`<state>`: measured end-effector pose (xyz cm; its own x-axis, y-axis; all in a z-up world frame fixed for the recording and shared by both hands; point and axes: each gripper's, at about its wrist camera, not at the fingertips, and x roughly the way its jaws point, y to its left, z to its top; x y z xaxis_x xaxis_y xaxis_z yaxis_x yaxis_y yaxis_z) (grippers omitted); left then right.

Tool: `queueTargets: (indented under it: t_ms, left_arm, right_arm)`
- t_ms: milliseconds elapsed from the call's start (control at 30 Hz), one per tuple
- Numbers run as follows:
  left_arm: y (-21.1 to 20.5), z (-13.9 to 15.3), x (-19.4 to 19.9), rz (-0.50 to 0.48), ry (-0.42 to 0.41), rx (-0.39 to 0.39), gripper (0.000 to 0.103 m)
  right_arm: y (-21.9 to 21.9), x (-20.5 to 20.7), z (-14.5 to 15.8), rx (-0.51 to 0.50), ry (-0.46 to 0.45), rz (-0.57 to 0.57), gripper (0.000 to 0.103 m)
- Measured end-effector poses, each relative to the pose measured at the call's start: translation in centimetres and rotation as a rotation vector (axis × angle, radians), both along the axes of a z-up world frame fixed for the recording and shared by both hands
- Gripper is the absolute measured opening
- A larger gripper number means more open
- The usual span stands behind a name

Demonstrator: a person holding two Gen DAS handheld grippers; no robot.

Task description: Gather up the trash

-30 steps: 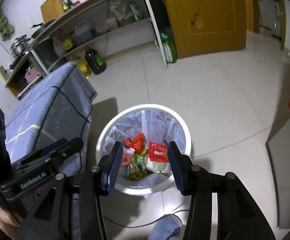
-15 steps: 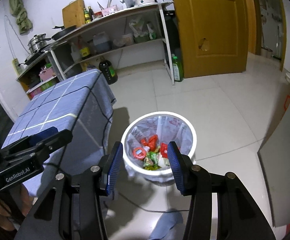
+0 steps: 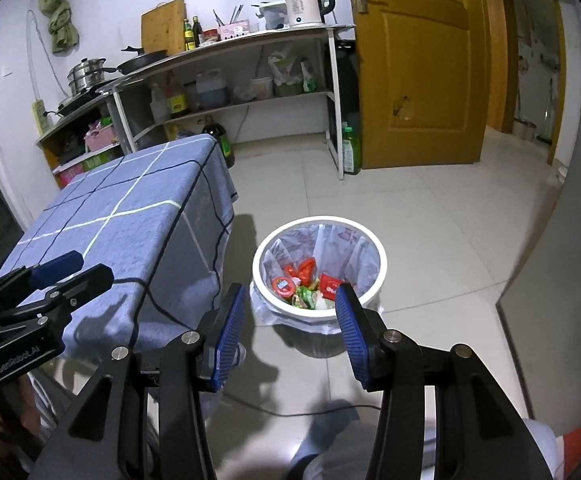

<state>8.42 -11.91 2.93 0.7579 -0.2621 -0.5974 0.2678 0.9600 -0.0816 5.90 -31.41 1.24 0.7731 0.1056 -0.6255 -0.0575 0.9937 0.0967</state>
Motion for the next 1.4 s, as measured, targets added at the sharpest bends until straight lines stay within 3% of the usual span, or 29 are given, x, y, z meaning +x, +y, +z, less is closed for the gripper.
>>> queueTargets:
  t_ms: [333,1400]
  left_arm:
    - [1.1,-0.3,-1.8,0.032,-0.009,-0.003,0.063]
    - [0.9,-0.9,-2.1,0.017,0.010,-0.022,0.063]
  right_arm:
    - [1.2,-1.3,-0.6,-0.011,0.008,0.038,0.047]
    - [1.4,-1.1,-0.9,-0.019,0.022,0.043,0.047]
